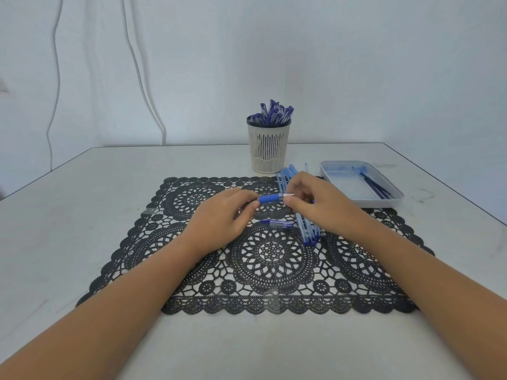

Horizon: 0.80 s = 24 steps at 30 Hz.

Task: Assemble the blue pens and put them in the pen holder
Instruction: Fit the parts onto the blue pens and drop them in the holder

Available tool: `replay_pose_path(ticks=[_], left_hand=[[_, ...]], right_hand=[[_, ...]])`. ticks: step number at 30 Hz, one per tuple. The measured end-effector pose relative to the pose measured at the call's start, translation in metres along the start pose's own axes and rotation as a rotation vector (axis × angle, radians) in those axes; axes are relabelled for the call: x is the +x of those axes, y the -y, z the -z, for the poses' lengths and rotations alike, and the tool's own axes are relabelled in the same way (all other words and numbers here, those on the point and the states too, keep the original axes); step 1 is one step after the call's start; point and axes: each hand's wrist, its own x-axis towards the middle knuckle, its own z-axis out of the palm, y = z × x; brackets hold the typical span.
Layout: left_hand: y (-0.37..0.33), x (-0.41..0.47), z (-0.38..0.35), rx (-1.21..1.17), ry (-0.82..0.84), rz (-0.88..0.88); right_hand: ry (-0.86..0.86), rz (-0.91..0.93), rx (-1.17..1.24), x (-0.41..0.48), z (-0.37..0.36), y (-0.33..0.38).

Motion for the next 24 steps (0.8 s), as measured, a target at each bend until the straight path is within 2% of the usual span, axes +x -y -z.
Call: replay_pose_path(ticks=[24], left_hand=[[-0.0046,0.0017,0.0022,0.056,-0.016,-0.046]], right_hand=[[0.01,-0.012,-0.171,0.0016,-0.0021,-0.0026]])
